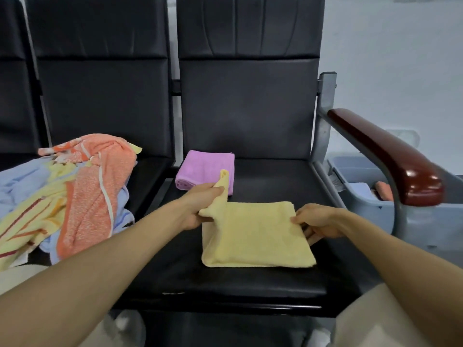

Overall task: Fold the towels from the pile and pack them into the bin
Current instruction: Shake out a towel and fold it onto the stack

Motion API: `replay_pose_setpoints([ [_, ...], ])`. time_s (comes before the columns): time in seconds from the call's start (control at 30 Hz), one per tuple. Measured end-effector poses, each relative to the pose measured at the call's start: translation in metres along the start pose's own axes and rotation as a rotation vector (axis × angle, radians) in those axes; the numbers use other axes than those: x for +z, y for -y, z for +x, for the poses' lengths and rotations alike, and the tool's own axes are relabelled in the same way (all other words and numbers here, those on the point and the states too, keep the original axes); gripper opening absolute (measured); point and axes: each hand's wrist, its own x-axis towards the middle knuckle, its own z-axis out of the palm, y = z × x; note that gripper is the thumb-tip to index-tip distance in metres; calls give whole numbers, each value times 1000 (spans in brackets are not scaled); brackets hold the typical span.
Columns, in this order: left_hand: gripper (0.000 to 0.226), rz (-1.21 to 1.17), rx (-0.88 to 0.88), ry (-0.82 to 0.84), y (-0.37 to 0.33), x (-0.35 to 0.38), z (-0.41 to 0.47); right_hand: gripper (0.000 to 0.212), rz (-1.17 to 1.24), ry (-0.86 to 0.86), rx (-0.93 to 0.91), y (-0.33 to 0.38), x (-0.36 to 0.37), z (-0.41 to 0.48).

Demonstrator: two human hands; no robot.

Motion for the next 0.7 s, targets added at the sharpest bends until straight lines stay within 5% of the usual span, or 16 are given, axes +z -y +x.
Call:
replay_pose_setpoints([
  [0.4,41,509,158,46,37,134,19,33,330,70,-42,-8,-2,0],
  [0.53,37,536,88,171,40,144,13,42,366,56,-46,-5,2,0],
  [0.7,31,518,127,37,23,111,7,60,392,-57,-19,2,7,6],
])
